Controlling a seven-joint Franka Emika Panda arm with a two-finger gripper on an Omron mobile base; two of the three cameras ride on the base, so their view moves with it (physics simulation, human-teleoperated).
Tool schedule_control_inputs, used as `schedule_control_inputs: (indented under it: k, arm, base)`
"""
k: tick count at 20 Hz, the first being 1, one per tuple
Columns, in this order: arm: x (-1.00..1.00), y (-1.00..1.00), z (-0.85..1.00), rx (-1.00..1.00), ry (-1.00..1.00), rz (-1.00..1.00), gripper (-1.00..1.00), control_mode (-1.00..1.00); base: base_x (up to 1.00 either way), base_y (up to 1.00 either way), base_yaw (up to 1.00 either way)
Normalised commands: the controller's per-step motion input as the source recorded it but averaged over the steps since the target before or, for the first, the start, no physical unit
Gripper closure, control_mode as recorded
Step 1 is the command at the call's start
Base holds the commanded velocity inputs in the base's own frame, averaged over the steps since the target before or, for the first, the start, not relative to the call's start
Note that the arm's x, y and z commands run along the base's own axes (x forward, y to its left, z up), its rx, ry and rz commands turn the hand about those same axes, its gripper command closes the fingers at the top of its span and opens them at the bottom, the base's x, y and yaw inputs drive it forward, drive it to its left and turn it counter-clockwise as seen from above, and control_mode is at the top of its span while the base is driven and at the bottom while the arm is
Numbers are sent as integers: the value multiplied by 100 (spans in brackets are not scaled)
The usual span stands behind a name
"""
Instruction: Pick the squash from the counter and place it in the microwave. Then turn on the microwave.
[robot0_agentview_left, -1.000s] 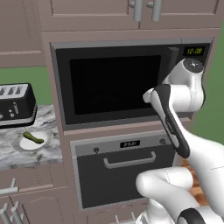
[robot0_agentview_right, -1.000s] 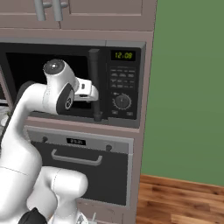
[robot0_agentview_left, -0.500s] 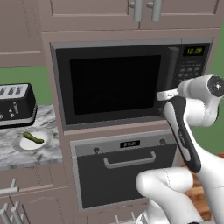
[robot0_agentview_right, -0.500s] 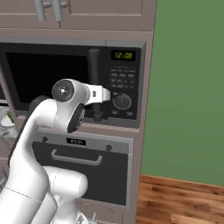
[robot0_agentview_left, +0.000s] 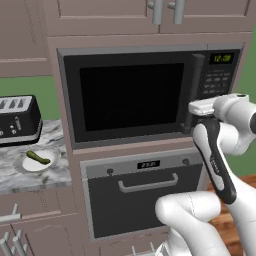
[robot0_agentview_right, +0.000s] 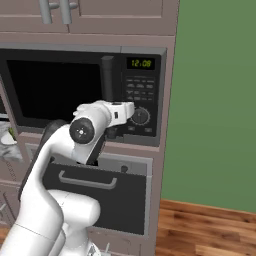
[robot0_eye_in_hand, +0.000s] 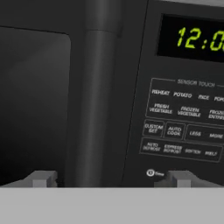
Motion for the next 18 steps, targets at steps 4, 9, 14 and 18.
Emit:
schedule_control_inputs:
  k: [4,9,14,18]
  arm:
    - [0,0,28,0,-21,0,-100,-100]
    - [0,0,25,1,-10,0,-100,-100]
    - [0,0,14,5,-2,0,-100,-100]
    - [0,0,19,6,-2,0,-100,-100]
  base:
    - [0,0,0]
    - [0,0,0]
    - [0,0,0]
    - [0,0,0]
